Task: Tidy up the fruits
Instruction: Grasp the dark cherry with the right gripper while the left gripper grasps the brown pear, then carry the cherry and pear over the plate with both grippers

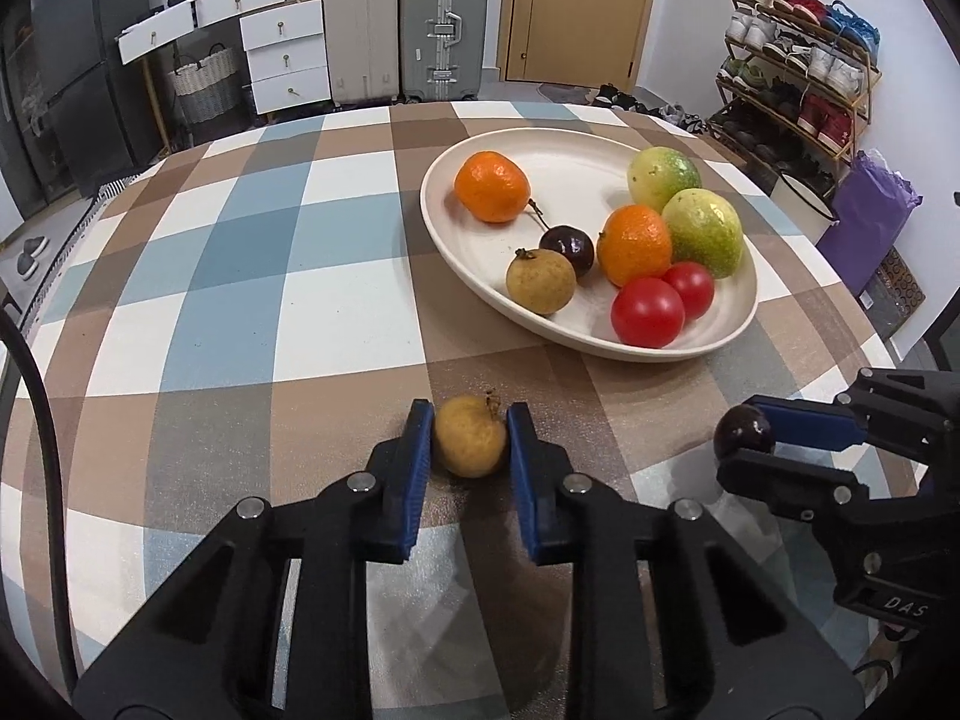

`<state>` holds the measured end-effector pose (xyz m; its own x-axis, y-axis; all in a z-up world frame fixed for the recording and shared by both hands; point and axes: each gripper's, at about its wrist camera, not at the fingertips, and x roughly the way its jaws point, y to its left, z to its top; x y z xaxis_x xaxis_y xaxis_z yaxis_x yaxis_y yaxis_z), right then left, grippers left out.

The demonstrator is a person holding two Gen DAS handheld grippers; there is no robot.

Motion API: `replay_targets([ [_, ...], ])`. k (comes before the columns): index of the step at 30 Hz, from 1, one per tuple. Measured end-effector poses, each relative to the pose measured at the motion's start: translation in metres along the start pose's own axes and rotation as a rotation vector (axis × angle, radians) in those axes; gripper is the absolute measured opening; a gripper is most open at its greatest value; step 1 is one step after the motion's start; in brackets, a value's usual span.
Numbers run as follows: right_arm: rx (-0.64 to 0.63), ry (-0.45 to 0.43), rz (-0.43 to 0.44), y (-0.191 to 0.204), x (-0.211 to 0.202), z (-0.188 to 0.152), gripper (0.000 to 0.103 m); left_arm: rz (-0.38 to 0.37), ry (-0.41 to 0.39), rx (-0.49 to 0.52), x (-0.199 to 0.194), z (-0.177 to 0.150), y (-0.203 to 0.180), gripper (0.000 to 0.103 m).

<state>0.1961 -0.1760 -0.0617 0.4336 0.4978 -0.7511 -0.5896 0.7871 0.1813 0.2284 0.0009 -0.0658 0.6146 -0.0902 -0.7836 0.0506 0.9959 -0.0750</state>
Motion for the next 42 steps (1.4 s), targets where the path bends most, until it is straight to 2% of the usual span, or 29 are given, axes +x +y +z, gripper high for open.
replay_targets([
  [11, -0.006, -0.028, -0.011, 0.000, -0.009, 0.005, 0.026, -0.008, -0.047, 0.004, -0.026, -0.002, -0.005, 0.022],
  [25, -0.025, -0.102, -0.044, -0.008, -0.030, 0.030, 0.026, -0.020, -0.135, 0.040, -0.059, 0.020, -0.022, 0.022],
  [34, -0.031, -0.143, -0.058, -0.017, -0.035, 0.051, 0.026, -0.019, -0.158, 0.051, -0.056, 0.040, -0.027, 0.022],
  [42, -0.020, -0.152, -0.065, -0.031, -0.020, 0.070, 0.026, -0.022, -0.164, 0.052, -0.039, 0.063, -0.028, 0.022],
])
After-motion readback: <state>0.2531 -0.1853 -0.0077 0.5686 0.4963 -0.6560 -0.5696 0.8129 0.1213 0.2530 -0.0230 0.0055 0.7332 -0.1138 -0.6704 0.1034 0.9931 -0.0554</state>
